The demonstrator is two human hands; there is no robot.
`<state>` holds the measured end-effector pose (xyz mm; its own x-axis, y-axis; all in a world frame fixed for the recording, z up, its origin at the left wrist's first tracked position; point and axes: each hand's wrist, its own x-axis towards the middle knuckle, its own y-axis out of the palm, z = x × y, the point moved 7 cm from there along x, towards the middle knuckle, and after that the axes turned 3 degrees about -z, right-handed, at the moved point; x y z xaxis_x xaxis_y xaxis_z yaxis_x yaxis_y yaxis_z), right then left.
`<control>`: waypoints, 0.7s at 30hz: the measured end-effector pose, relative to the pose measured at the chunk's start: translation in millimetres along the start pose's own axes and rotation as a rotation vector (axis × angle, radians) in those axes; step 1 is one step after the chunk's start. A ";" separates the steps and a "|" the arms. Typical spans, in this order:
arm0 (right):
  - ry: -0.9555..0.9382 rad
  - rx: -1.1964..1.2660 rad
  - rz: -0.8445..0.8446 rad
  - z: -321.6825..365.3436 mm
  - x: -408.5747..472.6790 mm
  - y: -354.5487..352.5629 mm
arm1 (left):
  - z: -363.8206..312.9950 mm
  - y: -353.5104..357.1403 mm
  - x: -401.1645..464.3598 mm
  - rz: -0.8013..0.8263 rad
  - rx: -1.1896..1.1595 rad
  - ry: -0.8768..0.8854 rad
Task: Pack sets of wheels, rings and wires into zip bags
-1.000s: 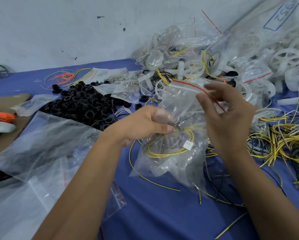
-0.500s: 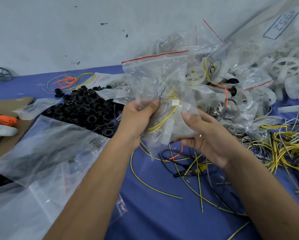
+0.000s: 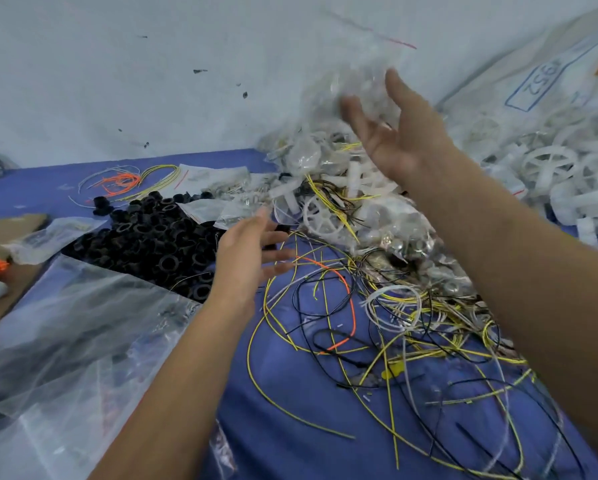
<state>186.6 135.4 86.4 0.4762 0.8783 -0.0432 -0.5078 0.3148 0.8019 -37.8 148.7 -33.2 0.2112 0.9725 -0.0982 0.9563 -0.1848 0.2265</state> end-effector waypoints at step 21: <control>-0.247 -1.642 0.561 -185.0 -154.0 -11.0 | -63.3 -50.2 9.2 -0.194 0.477 0.327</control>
<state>-14.0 63.3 -26.0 0.0138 0.9772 0.2119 -0.6955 0.1616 -0.7001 -96.7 175.9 15.8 0.0228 0.9739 0.2259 0.9722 0.0311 -0.2322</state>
